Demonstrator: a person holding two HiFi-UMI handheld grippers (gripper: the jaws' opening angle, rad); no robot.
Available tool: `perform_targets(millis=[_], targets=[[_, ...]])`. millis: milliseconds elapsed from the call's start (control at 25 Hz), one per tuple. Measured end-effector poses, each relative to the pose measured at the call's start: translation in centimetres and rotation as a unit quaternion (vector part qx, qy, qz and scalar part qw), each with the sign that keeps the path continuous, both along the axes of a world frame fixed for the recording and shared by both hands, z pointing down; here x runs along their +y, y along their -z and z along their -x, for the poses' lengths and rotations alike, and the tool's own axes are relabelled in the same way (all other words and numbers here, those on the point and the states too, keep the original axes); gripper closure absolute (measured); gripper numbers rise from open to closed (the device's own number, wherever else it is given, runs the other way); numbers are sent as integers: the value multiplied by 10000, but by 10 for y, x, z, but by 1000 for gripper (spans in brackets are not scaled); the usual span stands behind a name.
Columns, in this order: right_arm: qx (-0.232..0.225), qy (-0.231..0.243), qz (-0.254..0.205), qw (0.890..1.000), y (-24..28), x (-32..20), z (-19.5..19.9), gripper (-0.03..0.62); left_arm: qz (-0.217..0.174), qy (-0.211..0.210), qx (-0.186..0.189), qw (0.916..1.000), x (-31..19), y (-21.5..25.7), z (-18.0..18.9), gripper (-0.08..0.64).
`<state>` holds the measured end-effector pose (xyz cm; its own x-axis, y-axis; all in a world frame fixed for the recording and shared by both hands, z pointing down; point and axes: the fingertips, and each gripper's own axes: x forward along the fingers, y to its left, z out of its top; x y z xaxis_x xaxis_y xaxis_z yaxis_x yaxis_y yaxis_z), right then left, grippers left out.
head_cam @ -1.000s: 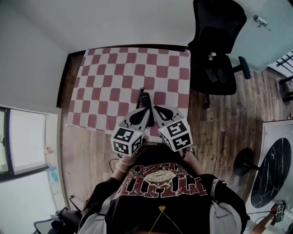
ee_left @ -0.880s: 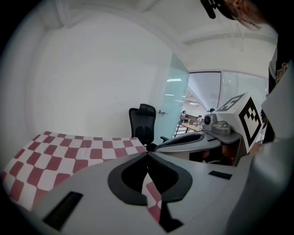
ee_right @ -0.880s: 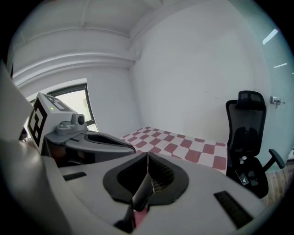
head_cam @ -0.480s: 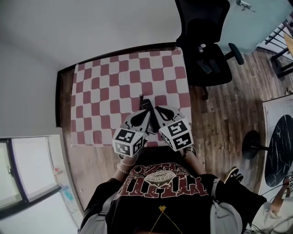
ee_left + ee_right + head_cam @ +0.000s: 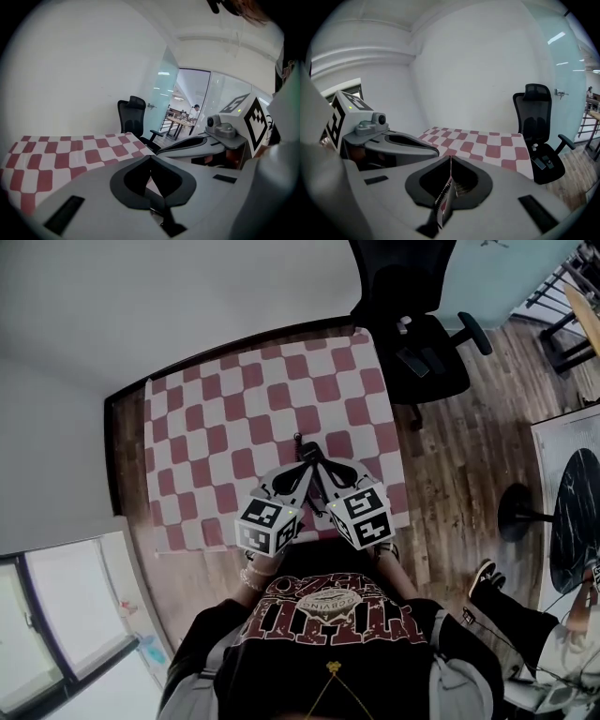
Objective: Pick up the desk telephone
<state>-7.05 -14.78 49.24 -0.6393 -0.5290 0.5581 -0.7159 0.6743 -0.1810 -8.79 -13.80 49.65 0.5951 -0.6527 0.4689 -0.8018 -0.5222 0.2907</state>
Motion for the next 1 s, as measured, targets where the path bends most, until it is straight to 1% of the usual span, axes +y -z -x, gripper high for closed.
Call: perform_targets(millis=[200, 680, 800, 1000], targets=[[118, -148, 135, 9997, -13, 0, 4, 572, 0, -136, -31, 9999, -2, -5, 4, 558], [391, -218, 517, 9977, -58, -3, 5, 572, 268, -207, -159, 9993, 5, -29, 10, 558], [459, -196, 638, 9967, -71, -1, 5, 572, 344, -178, -68, 9992, 8, -33, 11, 558], [721, -79, 773, 9944, -92, 0, 6, 572, 455, -163, -93, 9988, 13, -39, 11, 558]])
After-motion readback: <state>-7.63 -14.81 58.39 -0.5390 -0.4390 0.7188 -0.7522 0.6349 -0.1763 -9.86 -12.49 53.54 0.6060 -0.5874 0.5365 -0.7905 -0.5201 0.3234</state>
